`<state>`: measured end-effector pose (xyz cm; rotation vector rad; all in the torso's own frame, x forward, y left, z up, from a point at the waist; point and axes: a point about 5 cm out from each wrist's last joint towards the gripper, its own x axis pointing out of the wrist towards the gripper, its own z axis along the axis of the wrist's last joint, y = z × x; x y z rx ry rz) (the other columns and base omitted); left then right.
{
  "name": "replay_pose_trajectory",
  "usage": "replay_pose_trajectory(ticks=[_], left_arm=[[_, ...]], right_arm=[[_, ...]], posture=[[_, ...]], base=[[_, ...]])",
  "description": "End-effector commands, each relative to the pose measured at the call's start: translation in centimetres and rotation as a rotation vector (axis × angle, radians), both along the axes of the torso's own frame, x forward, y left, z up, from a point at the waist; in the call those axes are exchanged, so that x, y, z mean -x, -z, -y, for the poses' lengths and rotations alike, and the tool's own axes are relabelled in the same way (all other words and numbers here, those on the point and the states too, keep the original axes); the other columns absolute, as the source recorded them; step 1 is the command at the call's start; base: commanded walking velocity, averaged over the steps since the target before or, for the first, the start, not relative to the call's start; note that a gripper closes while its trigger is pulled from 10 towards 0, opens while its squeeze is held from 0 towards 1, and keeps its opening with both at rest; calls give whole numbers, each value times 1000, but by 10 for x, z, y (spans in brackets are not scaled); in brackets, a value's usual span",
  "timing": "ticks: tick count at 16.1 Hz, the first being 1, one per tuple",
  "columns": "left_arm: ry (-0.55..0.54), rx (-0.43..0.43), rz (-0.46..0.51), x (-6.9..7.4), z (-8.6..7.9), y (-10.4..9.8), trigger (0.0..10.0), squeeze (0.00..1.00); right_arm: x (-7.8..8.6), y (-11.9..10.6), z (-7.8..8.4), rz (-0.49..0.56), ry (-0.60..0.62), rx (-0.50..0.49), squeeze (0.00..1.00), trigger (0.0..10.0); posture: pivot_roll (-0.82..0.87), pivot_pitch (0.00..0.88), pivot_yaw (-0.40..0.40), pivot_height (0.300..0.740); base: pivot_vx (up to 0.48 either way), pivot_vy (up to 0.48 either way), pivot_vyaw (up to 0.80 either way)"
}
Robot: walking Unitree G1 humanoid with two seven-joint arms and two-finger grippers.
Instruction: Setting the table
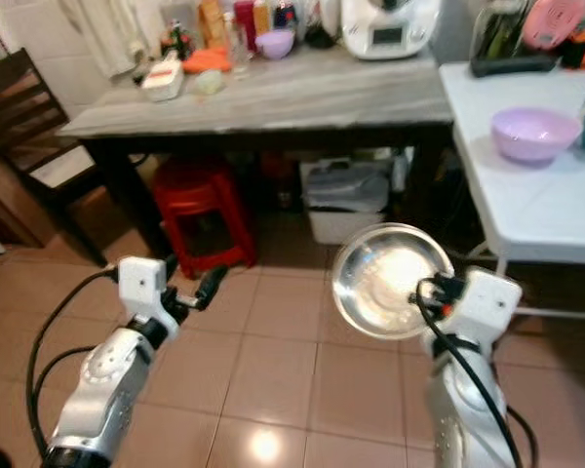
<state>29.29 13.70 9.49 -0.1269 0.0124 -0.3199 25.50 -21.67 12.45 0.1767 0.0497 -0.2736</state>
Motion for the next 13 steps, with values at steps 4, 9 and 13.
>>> replay_pose_trajectory(ticks=[4, 9, 13], left_arm=[[-20, -7, 27, -1, -8, -6, 10000, 0], [-1, 1, 25, 0, -4, -5, 10000, 0], [-4, 0, 25, -1, -4, -5, 10000, 0]], right_arm=[[-2, -9, -5, 47, -27, 25, 0, 10000], [0, -10, -5, 50, -25, 38, 0, 10000], [-1, -14, -6, 70, -44, 61, 0, 10000]], posture=[[-136, 48, 107, 740], [-142, 50, 110, 740], [-144, 49, 111, 740]], base=[[335, 0, 0], [386, 0, 0], [381, 0, 238]])
